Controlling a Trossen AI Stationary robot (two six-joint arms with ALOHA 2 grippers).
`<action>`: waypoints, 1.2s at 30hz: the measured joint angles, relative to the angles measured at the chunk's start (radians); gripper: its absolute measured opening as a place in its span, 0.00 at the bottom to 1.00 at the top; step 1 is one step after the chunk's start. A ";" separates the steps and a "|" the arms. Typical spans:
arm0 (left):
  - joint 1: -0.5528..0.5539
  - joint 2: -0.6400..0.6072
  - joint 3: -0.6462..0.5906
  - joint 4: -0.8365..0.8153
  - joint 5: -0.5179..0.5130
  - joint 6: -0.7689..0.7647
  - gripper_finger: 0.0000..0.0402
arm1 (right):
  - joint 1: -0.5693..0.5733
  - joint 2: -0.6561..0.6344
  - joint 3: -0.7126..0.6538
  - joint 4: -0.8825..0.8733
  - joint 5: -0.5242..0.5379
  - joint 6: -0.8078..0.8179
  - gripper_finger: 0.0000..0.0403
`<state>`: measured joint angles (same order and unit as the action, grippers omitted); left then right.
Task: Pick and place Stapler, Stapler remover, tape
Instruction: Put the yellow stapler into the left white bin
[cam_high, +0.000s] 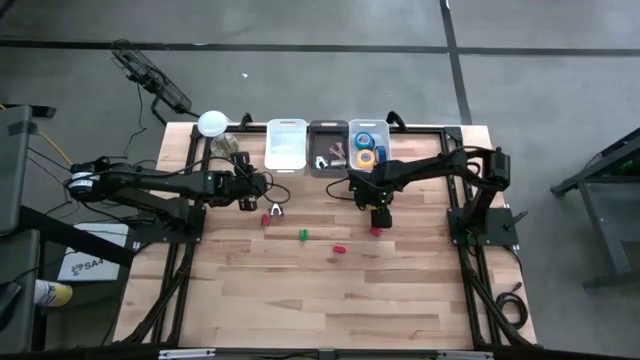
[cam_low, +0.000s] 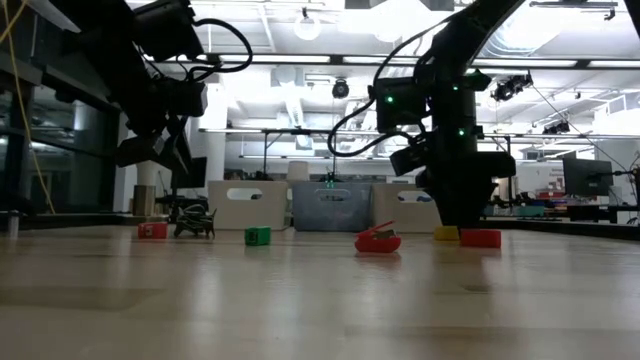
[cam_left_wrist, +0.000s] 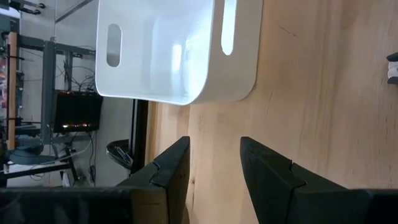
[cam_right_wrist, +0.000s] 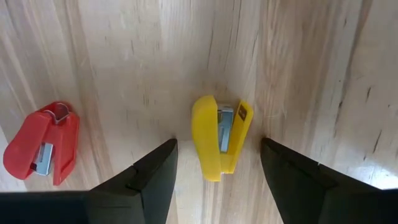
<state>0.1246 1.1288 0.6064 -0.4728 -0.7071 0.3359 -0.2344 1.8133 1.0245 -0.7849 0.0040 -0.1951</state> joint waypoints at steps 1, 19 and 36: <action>0.000 0.000 0.000 0.000 0.000 0.000 0.34 | 0.000 0.000 0.000 -0.001 0.000 0.000 0.55; 0.000 0.000 0.000 0.000 0.000 0.000 0.34 | 0.000 0.004 -0.003 -0.011 0.006 -0.015 0.35; 0.000 0.000 0.000 0.000 0.000 0.000 0.34 | 0.000 0.004 -0.005 -0.018 0.007 -0.023 0.11</action>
<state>0.1244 1.1290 0.6064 -0.4729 -0.7069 0.3360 -0.2344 1.8175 1.0199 -0.8027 0.0113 -0.2184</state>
